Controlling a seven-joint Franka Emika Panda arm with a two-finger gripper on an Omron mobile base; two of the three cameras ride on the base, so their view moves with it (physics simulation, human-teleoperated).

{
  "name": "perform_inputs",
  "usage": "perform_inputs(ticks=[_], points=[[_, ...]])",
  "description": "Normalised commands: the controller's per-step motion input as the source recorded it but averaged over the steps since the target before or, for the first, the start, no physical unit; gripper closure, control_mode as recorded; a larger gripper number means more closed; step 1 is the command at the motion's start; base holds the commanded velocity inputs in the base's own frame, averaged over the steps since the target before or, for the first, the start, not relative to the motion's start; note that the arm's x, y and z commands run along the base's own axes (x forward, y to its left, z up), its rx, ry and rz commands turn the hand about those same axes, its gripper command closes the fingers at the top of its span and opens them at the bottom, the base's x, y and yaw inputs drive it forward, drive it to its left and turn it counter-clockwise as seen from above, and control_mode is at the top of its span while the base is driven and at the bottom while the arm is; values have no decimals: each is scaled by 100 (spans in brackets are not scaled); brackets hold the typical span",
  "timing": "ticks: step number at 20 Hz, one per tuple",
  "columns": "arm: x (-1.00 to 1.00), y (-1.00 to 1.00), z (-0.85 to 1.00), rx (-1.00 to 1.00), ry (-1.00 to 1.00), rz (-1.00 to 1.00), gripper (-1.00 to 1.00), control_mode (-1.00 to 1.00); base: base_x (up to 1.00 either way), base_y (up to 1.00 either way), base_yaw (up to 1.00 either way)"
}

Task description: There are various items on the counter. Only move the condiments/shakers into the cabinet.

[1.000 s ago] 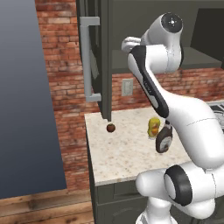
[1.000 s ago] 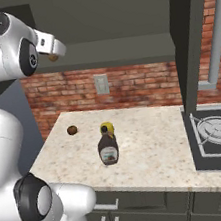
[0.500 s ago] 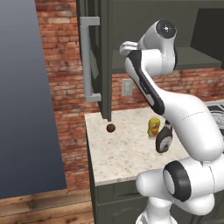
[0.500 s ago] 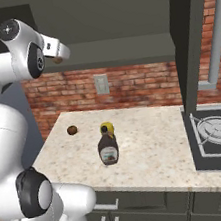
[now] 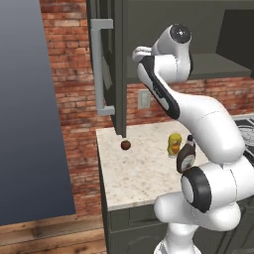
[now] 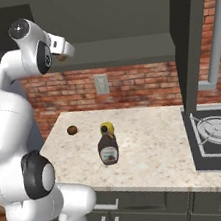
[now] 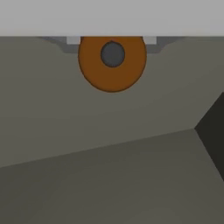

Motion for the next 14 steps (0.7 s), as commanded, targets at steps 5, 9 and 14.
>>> perform_inputs(ticks=[5, 9, 14], points=[[40, 0, -17, 0, 20, 0, 100, -100, 0, 0, 0], [19, 0, -16, 0, 9, 0, 100, -100, 0, 0, 0], [9, 0, -2, -1, 0, 0, -100, -100, 0, 0, 0]])
